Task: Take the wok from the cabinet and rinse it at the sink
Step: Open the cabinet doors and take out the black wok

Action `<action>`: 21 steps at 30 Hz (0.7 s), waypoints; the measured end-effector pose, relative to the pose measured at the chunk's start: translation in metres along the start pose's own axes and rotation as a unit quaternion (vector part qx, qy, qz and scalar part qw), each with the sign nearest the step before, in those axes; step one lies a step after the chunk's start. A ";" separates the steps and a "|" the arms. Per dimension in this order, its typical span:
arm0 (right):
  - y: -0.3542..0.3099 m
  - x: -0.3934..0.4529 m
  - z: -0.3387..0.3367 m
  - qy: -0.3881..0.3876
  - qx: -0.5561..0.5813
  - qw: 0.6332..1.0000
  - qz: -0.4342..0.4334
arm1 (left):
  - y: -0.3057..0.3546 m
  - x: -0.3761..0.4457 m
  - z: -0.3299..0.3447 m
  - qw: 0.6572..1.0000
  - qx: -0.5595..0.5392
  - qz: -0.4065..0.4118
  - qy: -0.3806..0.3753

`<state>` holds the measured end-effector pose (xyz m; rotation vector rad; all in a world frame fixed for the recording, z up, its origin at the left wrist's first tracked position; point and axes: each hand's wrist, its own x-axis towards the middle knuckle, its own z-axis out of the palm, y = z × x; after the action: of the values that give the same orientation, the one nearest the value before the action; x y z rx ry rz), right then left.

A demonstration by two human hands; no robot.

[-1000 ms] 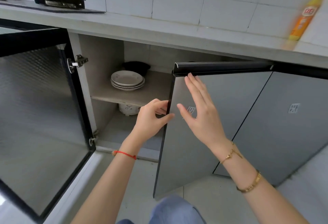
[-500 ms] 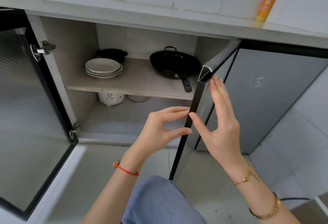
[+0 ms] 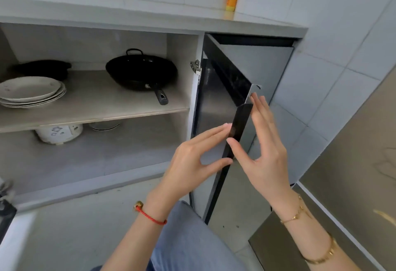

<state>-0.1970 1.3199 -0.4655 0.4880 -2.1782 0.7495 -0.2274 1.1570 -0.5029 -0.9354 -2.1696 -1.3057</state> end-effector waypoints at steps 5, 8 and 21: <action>0.018 -0.006 -0.017 0.023 -0.024 0.998 0.049 | 0.006 0.020 0.029 0.999 0.045 0.006 -0.014; 0.030 -0.008 -0.025 0.044 -0.056 0.996 0.060 | 0.005 0.031 0.046 0.997 0.066 -0.010 -0.029; 0.073 -0.009 -0.050 0.071 -0.135 0.984 0.095 | -0.004 0.063 0.095 0.998 0.026 0.036 -0.049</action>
<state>-0.2046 1.4087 -0.4715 0.0841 -2.1673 0.5565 -0.2757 1.2602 -0.5071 -1.0674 -2.2113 -1.1863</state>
